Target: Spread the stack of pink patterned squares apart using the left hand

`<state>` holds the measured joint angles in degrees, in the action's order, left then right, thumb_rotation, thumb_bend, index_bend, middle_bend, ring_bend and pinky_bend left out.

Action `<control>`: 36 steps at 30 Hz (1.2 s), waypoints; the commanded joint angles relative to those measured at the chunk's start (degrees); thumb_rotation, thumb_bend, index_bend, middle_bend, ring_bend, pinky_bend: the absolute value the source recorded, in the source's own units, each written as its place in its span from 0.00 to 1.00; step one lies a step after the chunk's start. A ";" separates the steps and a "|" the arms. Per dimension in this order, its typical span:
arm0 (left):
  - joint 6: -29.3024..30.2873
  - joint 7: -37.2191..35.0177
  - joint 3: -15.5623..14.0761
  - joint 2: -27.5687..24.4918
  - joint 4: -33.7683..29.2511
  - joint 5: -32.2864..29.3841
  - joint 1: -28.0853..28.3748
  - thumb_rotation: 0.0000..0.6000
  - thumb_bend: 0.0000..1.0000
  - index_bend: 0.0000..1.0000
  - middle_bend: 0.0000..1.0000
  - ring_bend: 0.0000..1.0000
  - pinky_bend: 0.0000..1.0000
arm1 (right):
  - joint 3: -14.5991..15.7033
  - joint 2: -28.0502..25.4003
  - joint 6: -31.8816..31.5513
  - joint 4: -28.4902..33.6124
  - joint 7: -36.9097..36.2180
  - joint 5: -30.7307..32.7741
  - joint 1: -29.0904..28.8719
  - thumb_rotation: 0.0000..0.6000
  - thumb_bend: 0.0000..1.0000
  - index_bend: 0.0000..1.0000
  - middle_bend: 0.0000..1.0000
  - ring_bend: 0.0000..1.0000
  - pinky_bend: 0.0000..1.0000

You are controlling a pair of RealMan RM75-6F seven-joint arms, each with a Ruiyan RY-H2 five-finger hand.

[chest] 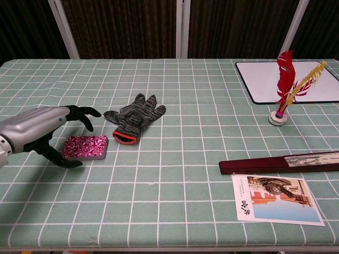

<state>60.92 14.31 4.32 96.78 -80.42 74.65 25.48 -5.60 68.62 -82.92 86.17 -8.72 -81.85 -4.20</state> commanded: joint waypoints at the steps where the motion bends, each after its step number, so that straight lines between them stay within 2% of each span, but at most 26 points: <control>1: 0.17 -0.10 0.08 0.38 0.31 -0.27 0.03 1.00 0.17 0.14 0.27 0.07 0.10 | 0.00 0.02 0.12 -0.12 -0.14 0.12 0.01 1.00 0.15 0.00 0.00 0.00 0.00; 24: 0.27 -1.26 0.61 1.73 2.45 -2.07 0.49 1.00 0.19 0.16 0.29 0.07 0.10 | 0.08 0.68 1.67 -1.89 -2.03 0.78 -0.19 1.00 0.15 0.00 0.00 0.00 0.00; 36: 0.48 -1.32 0.57 1.76 2.85 -2.34 0.57 1.00 0.19 0.16 0.35 0.07 0.10 | 0.02 0.44 1.98 -1.50 -2.11 0.94 -0.26 1.00 0.15 0.00 0.00 0.00 0.00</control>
<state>61.39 13.00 4.89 98.53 -77.57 72.31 26.04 -5.58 69.05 -80.94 84.68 -10.83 -80.91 -4.46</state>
